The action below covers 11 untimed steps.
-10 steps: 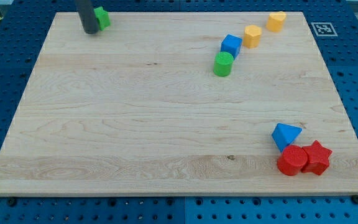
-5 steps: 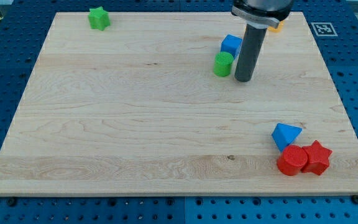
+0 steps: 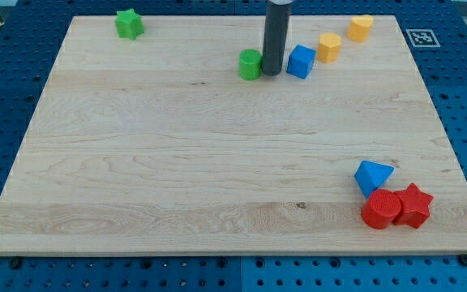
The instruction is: Slide the green circle to the bottom of the green star
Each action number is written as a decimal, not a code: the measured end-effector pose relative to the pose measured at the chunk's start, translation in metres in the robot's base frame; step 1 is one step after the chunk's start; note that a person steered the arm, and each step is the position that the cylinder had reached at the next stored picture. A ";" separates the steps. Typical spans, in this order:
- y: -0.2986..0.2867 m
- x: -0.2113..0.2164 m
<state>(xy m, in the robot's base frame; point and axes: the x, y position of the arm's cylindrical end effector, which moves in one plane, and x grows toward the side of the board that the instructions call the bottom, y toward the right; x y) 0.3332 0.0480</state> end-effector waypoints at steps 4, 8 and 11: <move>-0.090 -0.038; -0.151 -0.019; -0.221 -0.056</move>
